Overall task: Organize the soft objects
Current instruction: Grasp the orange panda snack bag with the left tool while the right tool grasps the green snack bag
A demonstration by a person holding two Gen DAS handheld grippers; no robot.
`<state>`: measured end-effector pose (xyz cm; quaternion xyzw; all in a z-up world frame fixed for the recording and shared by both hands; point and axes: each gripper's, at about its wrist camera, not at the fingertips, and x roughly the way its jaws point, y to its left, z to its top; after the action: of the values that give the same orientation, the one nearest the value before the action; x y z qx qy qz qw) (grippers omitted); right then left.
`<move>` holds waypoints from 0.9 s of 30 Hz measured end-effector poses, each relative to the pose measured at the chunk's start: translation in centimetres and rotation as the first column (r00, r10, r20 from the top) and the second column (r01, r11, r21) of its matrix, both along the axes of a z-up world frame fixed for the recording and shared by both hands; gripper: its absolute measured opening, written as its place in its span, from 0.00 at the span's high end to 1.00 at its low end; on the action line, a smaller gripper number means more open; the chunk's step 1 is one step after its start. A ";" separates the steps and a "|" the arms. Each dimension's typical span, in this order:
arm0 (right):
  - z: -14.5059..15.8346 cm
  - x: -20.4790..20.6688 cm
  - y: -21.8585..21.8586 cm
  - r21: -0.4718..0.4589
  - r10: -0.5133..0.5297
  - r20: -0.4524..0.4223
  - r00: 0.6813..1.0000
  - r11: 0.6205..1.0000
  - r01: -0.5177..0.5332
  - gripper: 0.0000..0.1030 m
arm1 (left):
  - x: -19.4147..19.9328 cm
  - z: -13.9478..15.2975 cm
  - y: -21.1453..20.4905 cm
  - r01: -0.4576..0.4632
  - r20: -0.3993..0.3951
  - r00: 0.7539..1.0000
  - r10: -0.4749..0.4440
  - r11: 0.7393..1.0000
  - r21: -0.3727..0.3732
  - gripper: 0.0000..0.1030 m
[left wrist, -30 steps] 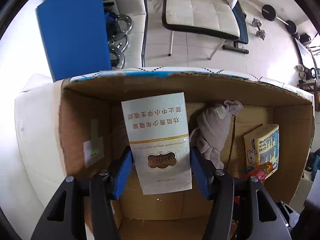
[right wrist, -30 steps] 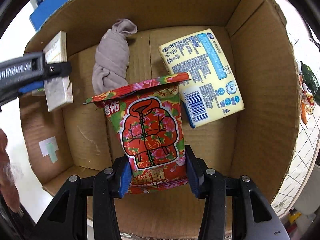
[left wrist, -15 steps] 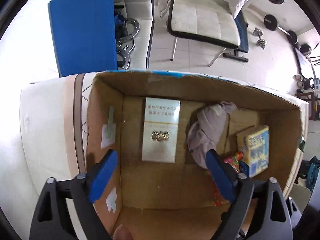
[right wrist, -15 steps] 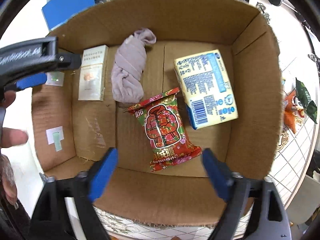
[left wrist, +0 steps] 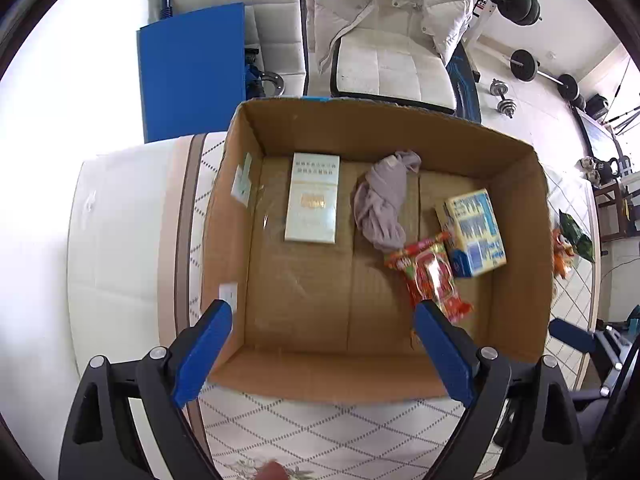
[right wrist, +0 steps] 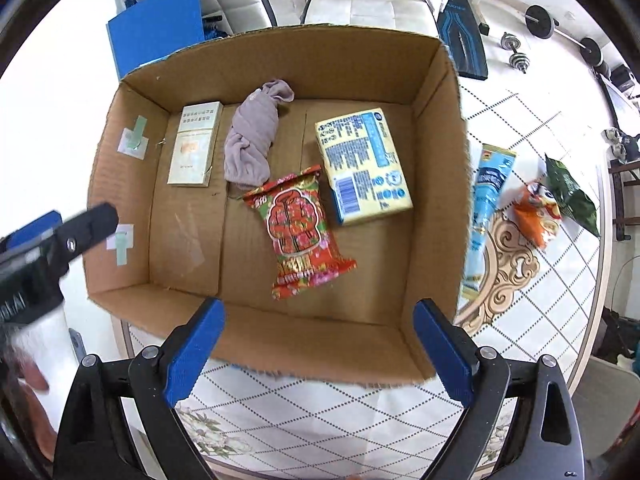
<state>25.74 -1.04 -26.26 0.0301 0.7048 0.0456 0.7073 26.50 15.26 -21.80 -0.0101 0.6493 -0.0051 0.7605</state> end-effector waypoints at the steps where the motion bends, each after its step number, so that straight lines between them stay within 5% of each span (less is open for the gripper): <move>1: 0.3 -0.4 -0.1 0.003 0.002 0.008 1.000 1.000 -0.002 0.06 | -0.5 0.2 0.0 -0.004 0.005 1.000 0.004 1.000 0.002 0.09; 16: 5.2 -3.6 -3.2 0.101 -0.021 0.096 0.995 0.995 0.011 0.06 | -4.6 5.8 -2.4 -0.035 0.118 0.992 0.033 0.999 0.018 0.09; 21: 6.9 -4.0 -10.5 0.143 -0.085 0.100 0.991 0.987 0.070 0.06 | -3.8 8.4 -8.3 0.031 0.158 0.987 -0.029 1.000 -0.006 0.09; 27: 7.0 -2.9 -23.9 0.079 -0.200 0.078 0.977 0.978 0.194 0.06 | -0.6 7.5 -20.8 0.235 0.115 0.966 -0.233 0.972 -0.004 0.09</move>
<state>22.87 -24.97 -19.31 0.1231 0.6654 0.0015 0.7362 25.94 -5.51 -14.35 0.0602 0.6016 -0.1012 0.7901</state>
